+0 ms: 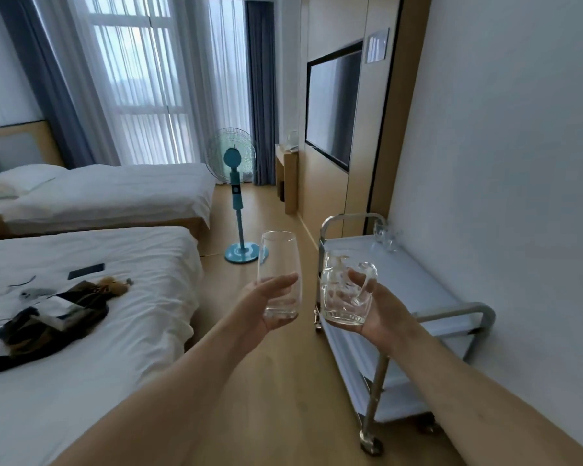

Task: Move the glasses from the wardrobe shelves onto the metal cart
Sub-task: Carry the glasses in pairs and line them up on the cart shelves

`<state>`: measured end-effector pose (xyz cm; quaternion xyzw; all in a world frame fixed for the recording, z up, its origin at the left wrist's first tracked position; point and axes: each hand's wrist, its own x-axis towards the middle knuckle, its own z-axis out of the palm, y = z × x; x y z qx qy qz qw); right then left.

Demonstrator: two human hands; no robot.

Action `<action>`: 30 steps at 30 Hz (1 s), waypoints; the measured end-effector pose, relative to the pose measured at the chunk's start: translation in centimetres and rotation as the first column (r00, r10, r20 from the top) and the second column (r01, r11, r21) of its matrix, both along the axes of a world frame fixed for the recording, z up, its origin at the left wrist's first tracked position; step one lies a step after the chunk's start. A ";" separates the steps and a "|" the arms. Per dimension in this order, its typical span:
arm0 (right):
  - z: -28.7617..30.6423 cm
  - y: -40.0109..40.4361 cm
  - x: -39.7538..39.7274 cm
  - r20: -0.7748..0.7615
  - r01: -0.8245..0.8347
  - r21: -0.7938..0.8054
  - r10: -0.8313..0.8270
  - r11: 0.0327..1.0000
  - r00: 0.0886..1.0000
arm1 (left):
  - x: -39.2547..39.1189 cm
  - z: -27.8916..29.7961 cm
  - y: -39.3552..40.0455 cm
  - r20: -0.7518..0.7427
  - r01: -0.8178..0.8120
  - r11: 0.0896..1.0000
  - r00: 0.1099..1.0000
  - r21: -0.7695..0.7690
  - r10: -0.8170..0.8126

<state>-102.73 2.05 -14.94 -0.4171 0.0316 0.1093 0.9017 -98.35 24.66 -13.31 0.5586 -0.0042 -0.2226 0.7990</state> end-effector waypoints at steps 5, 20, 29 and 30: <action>-1.1 -0.4 2.1 -0.044 0.074 -0.034 -0.075 0.997 0.996 | 3.4 -2.3 -0.5 -0.061 0.054 0.998 0.997 -0.028 -0.055; -5.7 -4.7 15.1 -0.044 0.135 -0.090 -0.139 0.987 0.989 | 18.0 -5.4 -5.8 -0.070 0.073 0.994 0.995 0.076 -0.068; -6.1 -10.6 25.4 -0.079 0.181 -0.105 -0.190 0.978 0.979 | 29.2 -5.5 -12.6 -0.089 0.075 0.988 0.994 0.138 -0.064; -6.4 -11.3 26.3 -0.081 0.173 -0.102 -0.181 0.980 0.980 | 30.1 -5.8 -13.3 -0.097 0.077 0.987 0.993 0.138 -0.064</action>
